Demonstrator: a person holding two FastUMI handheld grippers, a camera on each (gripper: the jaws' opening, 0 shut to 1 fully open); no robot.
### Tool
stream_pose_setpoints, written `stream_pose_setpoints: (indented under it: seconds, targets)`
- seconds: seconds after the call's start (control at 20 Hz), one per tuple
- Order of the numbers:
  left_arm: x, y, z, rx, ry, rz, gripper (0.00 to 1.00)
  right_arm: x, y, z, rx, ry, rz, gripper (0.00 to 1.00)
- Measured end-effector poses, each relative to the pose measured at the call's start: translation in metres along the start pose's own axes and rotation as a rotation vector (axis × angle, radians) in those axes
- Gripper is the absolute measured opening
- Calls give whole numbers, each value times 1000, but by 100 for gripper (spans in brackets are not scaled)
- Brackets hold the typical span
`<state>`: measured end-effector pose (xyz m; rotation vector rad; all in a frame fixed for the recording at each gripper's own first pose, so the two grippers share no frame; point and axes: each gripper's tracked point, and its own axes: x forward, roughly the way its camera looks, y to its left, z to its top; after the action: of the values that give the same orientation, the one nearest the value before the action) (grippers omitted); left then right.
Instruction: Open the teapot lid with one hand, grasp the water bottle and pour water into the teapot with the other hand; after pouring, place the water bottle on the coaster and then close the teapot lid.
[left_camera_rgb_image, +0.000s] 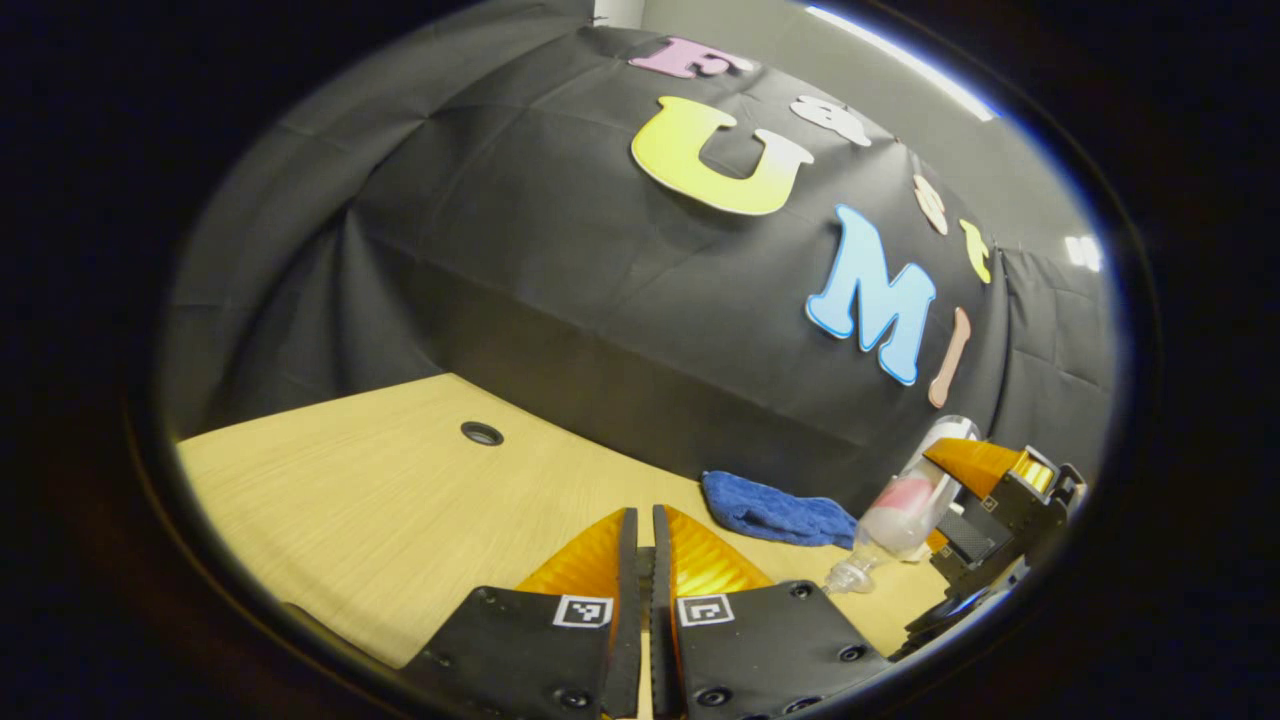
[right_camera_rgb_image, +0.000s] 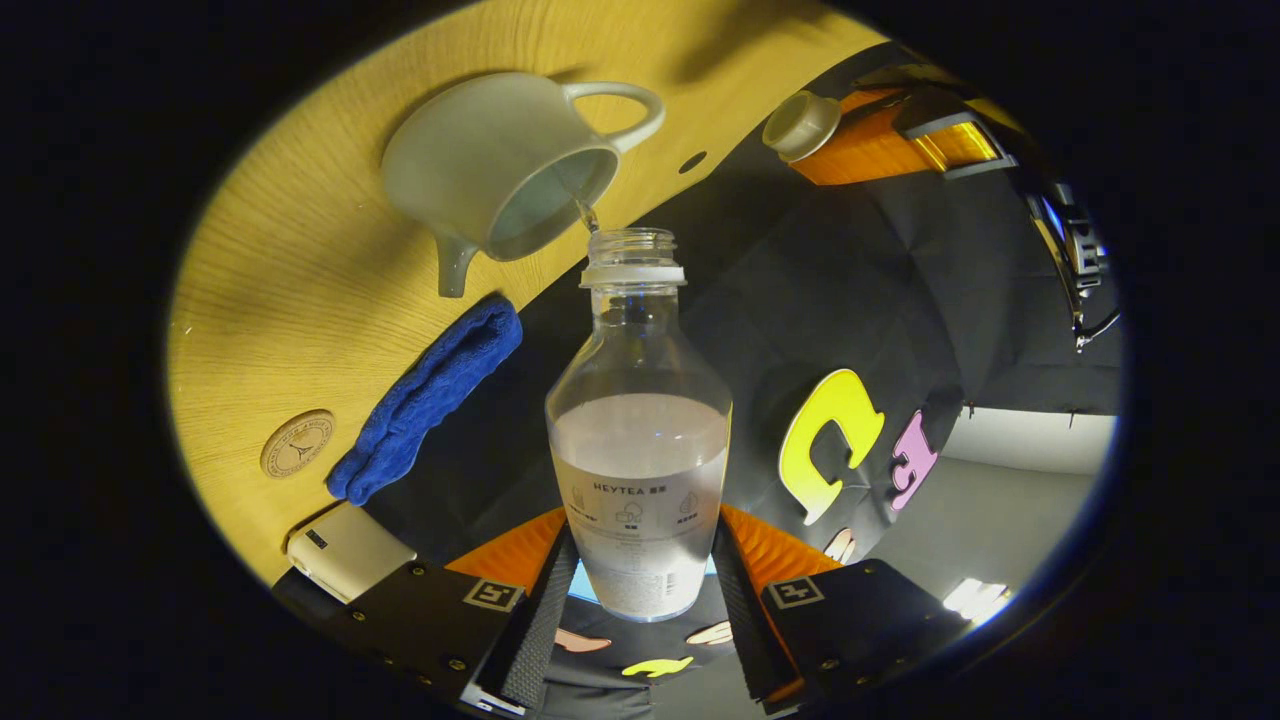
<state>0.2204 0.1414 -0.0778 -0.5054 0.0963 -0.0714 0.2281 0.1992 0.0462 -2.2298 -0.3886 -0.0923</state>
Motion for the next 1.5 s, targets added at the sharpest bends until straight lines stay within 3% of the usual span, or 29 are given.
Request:
stream_pose_setpoints:
  seconds: [0.2, 0.45, 0.75, 0.85, 1.25, 1.5]
  targets:
    - [0, 2, 0, -2, 1, 2, 12, 4, 4, -3, 20, 7, 19, 73]
    - [0, 6, 0, 5, -7, 12, 12, 4, 38, -7, 209, 24, 145, 74]
    - [2, 7, -5, 14, 4, 18, 10, -16, 78, 5, 630, 35, 366, 74]
    - [2, 7, -5, 15, 9, 16, 13, -23, 83, 6, 750, 42, 402, 74]
    - [2, 2, -9, 11, 20, 0, 10, -38, 129, -7, 1180, 144, 553, 75]
    - [2, 3, -10, 17, 25, 2, 12, -43, 156, -34, 1428, 257, 594, 75]
